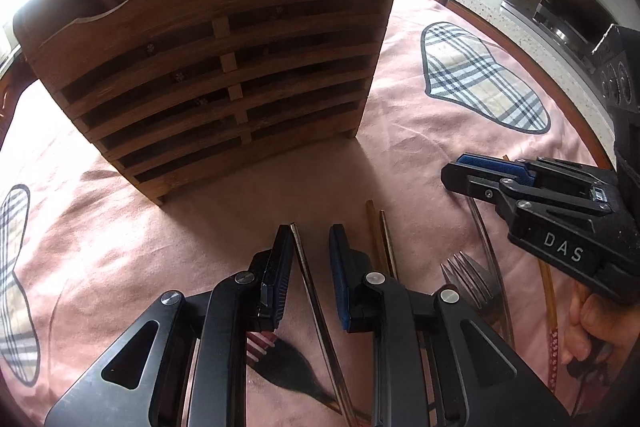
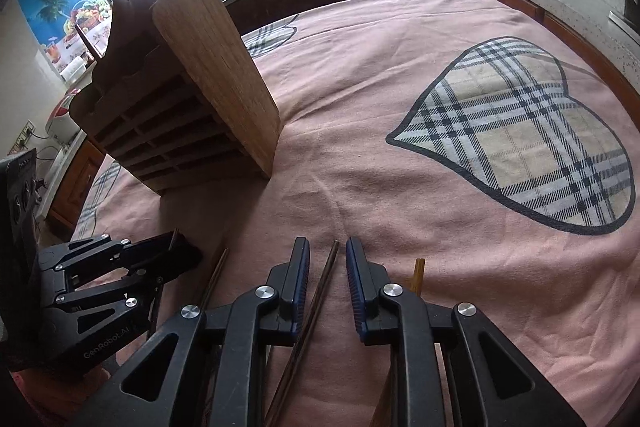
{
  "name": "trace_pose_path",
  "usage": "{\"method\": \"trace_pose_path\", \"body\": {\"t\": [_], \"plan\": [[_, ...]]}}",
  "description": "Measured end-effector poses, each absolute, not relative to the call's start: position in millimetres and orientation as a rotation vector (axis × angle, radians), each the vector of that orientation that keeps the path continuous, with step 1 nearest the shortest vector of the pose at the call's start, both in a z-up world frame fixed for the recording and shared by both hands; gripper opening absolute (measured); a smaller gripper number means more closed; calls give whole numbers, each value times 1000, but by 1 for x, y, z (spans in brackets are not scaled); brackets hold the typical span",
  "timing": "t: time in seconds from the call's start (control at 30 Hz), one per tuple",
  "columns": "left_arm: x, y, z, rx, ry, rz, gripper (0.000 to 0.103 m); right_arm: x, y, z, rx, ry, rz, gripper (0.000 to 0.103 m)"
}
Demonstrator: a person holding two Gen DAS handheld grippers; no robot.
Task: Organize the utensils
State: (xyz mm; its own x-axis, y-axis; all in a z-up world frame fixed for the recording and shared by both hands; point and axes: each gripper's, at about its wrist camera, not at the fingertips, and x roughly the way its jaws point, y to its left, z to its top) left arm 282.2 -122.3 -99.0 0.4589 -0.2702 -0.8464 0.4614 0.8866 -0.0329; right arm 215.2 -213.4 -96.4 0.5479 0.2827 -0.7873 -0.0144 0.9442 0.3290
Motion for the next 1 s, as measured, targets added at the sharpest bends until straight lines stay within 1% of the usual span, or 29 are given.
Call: {"method": "trace_pose_path", "body": {"t": [0.03,0.1,0.23,0.5,0.73,1.0], "plan": [[281,-123,-99,220,994,-455,7,215,-209,-96,263,979,169,17],[279,-124,-98,217,992,-459,6,214,-204,-95,206,976,151,9],[271,-120,-89,188,975,-468,3,209,-211,-95,273,971,178,6],[246,-88,-49,42,906,-488,3,187,-221,-61,392,894,247,4],[216,-59,-14,-40,824,-475,3,162,-219,-20,418,809,289,3],[185,-30,19,-72,749,-465,3,142,-217,8,415,747,314,3]]}}
